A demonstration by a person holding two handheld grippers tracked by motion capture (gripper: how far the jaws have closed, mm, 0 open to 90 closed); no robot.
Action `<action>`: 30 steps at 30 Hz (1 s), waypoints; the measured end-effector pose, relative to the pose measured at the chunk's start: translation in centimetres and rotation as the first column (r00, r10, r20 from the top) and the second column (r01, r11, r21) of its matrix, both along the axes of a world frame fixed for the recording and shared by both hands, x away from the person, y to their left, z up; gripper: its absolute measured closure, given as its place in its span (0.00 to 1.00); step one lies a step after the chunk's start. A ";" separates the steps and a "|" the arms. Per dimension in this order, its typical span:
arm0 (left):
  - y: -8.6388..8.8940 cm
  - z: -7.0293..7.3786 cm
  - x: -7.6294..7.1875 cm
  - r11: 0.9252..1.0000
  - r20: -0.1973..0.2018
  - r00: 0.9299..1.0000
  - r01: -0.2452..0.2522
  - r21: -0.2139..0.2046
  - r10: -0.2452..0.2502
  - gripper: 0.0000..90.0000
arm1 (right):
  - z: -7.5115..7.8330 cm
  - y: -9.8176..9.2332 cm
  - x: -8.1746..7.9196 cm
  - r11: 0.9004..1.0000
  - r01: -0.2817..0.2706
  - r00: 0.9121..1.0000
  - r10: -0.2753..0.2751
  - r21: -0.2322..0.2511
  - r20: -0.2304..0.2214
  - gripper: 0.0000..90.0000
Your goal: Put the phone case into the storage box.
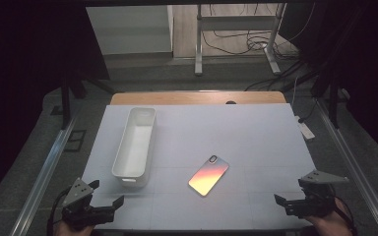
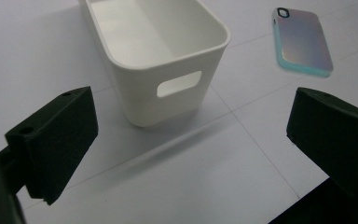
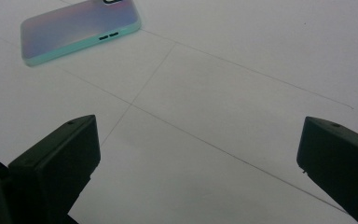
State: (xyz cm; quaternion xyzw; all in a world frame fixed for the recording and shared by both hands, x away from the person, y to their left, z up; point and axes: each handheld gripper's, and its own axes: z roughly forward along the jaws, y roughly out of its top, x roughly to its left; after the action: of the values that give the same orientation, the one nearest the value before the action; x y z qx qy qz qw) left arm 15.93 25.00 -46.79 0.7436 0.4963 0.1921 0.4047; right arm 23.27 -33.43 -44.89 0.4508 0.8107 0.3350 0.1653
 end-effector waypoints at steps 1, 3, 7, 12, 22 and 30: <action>0.0 0.0 0.0 1.000 0.002 1.000 0.001 0.000 -0.001 0.03 | 0.0 0.0 0.0 1.000 -0.001 1.000 0.001 -0.002 0.000 0.00; 0.0 0.0 0.0 1.000 0.003 1.000 0.002 0.002 -0.002 0.03 | 0.0 0.1 0.0 1.000 -0.001 1.000 0.001 -0.003 0.000 0.00; -0.1 0.0 0.0 1.000 0.004 1.000 0.008 0.012 -0.008 0.03 | 0.0 0.1 0.0 1.000 -0.002 1.000 0.002 -0.004 -0.001 0.00; -0.1 0.0 -0.1 1.000 0.007 1.000 0.009 0.007 -0.009 0.03 | 0.0 0.1 0.0 1.000 -0.003 1.000 0.003 -0.003 -0.002 0.00; -0.1 0.0 -0.1 1.000 0.006 1.000 0.009 0.005 -0.009 0.03 | -0.1 0.2 0.1 1.000 -0.011 1.000 0.011 -0.009 -0.006 0.00; -0.1 0.0 -0.1 1.000 0.006 1.000 0.008 0.002 -0.008 0.03 | -0.1 0.2 0.1 1.000 -0.015 1.000 0.015 -0.012 -0.011 0.00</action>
State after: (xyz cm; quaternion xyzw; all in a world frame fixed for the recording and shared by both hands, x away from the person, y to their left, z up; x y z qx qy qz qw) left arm 15.84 24.92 -46.78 0.7452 0.4922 0.1931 0.4063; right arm 23.36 -33.19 -44.97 0.4456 0.8169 0.3288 0.1611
